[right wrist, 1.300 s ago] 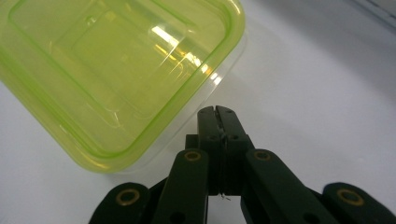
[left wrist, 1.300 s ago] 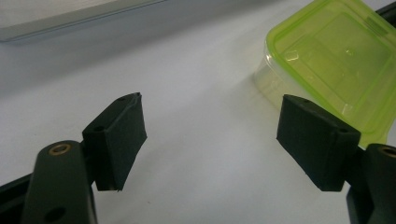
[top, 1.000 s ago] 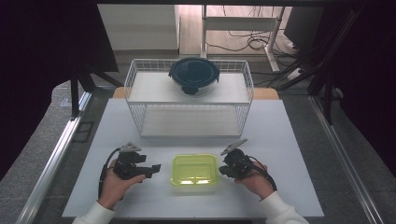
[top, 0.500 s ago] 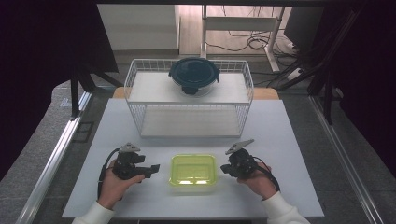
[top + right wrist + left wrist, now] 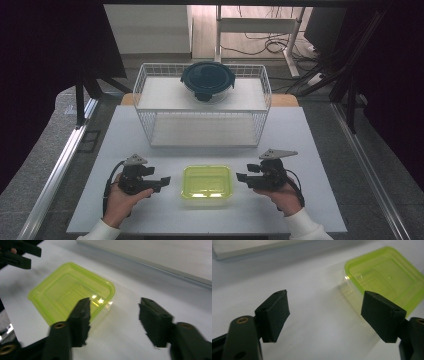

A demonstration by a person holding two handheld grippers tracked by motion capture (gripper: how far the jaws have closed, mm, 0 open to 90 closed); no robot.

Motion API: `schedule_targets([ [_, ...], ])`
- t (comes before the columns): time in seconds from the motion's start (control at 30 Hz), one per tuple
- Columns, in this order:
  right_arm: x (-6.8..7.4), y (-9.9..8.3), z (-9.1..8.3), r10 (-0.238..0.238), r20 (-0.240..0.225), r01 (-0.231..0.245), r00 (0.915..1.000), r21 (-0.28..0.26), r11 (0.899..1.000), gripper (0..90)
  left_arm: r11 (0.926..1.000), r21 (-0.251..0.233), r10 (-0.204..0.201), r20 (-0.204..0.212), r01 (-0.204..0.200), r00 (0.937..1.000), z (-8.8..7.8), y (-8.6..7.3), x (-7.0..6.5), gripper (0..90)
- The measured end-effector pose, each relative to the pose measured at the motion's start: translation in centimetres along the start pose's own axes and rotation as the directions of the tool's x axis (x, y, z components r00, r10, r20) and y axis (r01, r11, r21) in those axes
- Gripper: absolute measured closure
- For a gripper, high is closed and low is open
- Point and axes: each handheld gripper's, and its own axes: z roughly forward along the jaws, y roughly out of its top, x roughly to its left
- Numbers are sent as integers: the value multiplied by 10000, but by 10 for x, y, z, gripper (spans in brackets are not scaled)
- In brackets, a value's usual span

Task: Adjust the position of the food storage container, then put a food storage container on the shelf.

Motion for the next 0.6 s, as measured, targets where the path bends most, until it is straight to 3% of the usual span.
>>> schedule_targets([
  [0.1,-1,-2,1,280,-262,-279,9993,20,9996,332,9994,-133,-317,-134,315,9994,-1,1,1,205],
  [0.33,-3,-6,-1,524,-258,-526,9983,-103,9986,293,9989,-219,-416,145,419,9990,1,5,2,203],
  [0.47,2,-10,2,568,-369,-569,9977,-16,9984,294,9997,-236,-53,-109,51,9999,3,8,-3,202],
  [0.6,4,-12,5,781,-409,-780,9961,39,9969,322,9998,-163,-137,466,145,9988,8,11,-6,206],
])
